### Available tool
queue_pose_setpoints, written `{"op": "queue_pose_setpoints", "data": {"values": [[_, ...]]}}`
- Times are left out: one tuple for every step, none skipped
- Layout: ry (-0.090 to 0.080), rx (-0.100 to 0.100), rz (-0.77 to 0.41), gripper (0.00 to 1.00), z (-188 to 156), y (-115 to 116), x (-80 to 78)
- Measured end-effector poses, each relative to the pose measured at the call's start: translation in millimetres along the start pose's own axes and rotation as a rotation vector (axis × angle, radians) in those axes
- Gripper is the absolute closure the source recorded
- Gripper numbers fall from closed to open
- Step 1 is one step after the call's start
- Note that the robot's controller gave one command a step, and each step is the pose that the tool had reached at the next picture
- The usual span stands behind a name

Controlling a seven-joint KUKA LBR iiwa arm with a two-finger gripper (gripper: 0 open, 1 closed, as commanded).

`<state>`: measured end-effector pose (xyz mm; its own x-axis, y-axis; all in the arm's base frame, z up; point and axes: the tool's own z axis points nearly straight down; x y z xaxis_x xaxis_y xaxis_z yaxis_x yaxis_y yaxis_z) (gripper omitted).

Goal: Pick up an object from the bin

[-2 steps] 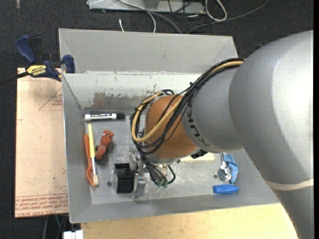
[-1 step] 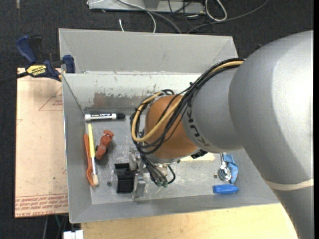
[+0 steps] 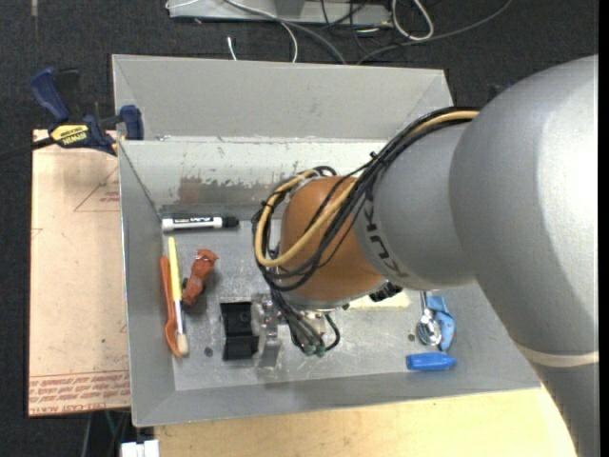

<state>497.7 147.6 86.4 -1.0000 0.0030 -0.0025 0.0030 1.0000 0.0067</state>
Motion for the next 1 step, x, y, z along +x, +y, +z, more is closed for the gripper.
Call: {"op": "queue_pose_setpoints", "data": {"values": [[-0.013,-0.003,0.001,1.0,-35.2,0.9,-3.4]]}}
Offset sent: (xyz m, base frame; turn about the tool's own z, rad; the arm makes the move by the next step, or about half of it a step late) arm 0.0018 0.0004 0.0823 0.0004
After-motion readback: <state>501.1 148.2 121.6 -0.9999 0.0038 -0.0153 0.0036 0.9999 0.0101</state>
